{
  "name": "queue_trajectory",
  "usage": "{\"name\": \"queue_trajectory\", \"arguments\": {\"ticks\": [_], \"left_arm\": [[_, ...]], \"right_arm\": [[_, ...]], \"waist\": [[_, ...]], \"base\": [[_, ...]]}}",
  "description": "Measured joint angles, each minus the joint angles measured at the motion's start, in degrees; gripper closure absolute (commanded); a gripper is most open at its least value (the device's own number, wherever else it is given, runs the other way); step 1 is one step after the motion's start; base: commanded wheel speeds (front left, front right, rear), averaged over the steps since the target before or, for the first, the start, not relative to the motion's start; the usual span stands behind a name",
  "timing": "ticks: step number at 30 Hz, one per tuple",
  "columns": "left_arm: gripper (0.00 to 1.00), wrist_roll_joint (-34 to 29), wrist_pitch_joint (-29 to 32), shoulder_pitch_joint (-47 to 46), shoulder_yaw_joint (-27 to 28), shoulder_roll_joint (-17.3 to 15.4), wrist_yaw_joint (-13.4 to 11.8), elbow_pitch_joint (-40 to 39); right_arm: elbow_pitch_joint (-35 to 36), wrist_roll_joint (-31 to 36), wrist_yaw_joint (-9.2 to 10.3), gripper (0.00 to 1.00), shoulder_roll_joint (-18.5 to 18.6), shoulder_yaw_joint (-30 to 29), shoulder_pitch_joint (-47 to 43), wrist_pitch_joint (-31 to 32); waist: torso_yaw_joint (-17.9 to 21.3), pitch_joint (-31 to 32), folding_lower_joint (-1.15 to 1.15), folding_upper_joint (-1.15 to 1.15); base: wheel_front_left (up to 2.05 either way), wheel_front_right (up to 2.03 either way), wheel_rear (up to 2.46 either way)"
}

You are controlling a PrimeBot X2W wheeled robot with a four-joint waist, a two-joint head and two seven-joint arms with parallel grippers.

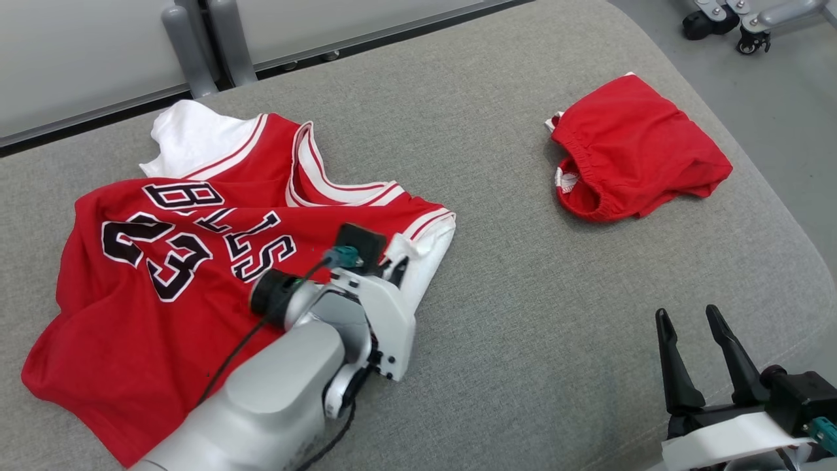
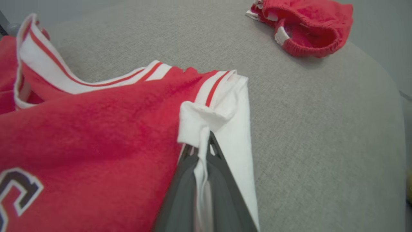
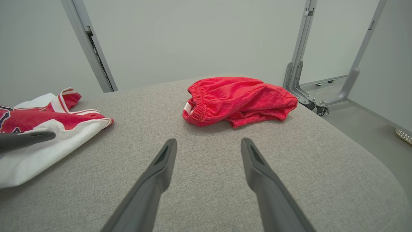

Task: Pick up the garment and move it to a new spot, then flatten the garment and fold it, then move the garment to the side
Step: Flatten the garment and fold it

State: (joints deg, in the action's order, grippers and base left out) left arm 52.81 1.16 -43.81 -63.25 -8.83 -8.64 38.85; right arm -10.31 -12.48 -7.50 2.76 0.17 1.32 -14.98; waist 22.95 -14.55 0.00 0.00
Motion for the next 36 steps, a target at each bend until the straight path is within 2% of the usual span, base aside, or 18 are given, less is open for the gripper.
{"name": "queue_trajectory", "arguments": {"ticks": [4, 5, 6, 11, 13, 15, 18, 23, 27, 28, 31, 34, 36], "left_arm": [[1.0, -3.0, -0.45, 0.05, -3.93, 2.07, 0.24, -3.01], [0.24, -3.59, -0.42, 0.26, -5.02, 2.63, 0.75, -3.8], [0.0, -3.65, -0.24, 0.81, -5.9, 3.22, 1.63, -4.81], [0.0, -3.75, -1.31, 4.04, -8.13, 4.93, 6.72, -10.59], [0.0, -2.86, -2.36, 4.99, -8.04, 5.25, 7.33, -12.77], [0.0, -2.94, -4.46, 5.33, -7.11, 4.82, 6.91, -14.88], [0.0, -3.74, -8.51, 6.42, -4.67, 1.64, 3.57, -17.46], [0.0, -4.81, -14.81, 12.5, 2.23, -6.48, -5.61, -22.21], [0.0, -5.37, -16.12, 21.25, 10.73, -11.9, -13.11, -28.17], [0.0, -7.27, -16.15, 23.7, 13.28, -13.16, -14.81, -29.91], [0.0, -10.58, -16.31, 32.28, 22.52, -14.29, -17.07, -35.3], [0.0, -14.6, -16.25, 41.3, 28.6, -14.08, -16.63, -37.3], [0.0, -15.73, -16.26, 43.65, 30.78, -13.94, -16.15, -37.75]], "right_arm": [[-0.04, 0.11, 0.0, 0.0, 0.01, -0.22, -0.23, 0.0], [-0.08, 0.11, 0.0, 0.0, 0.0, -0.2, -0.23, 0.0], [-0.08, 0.11, 0.0, 0.0, 0.0, -0.22, -0.23, 0.0], [-0.07, 0.27, 0.0, 0.0, 0.0, -0.6, -0.45, 0.0], [0.07, 0.65, 0.0, 0.0, 0.0, -0.94, -0.65, 0.0], [0.34, 1.54, 0.0, 0.0, -0.02, -1.37, -0.74, 0.0], [1.08, 2.82, 0.0, 0.0, -0.01, -2.49, -1.02, 0.0], [2.88, 5.59, 0.0, 0.0, -0.04, -4.94, -2.04, -0.01], [3.98, 7.33, 0.0, 0.0, -0.03, -7.14, -3.89, 0.0], [4.05, 7.67, 0.0, 0.0, 0.01, -7.83, -4.24, 0.0], [4.3, 7.92, 0.0, 0.0, 0.0, -9.54, -5.06, 0.0], [3.98, 7.93, 0.0, 0.0, 0.01, -10.47, -6.1, 0.0], [3.86, 7.92, 0.0, 0.0, -0.02, -10.61, -6.3, 0.0]], "waist": [[-0.42, 0.29, 0.0, 0.0], [-0.54, 0.36, 0.0, 0.0], [-0.66, 0.42, 0.0, 0.0], [-1.68, 0.79, 0.0, 0.0], [-2.45, 1.04, 0.0, 0.0], [-3.34, 1.4, 0.0, 0.0], [-5.04, 2.21, 0.0, 0.0], [-8.38, 4.57, 0.0, 0.0], [-11.59, 7.15, 0.0, 0.0], [-12.52, 7.72, 0.0, 0.0], [-15.37, 9.48, 0.0, 0.0], [-18.17, 11.14, 0.0, 0.0], [-19.05, 11.7, 0.0, 0.0]], "base": [[0.0, 0.0, 0.0], [0.0, 0.0, 0.0], [0.0, 0.0, 0.0], [0.0, 0.0, 0.0], [0.0, 0.0, 0.0], [0.0, 0.0, 0.0], [0.0, 0.0, 0.0], [0.0, 0.0, 0.0], [0.0, 0.0, 0.0], [0.0, 0.0, 0.0], [0.0, 0.0, 0.0], [0.0, 0.0, 0.0], [0.0, 0.0, 0.0]]}}
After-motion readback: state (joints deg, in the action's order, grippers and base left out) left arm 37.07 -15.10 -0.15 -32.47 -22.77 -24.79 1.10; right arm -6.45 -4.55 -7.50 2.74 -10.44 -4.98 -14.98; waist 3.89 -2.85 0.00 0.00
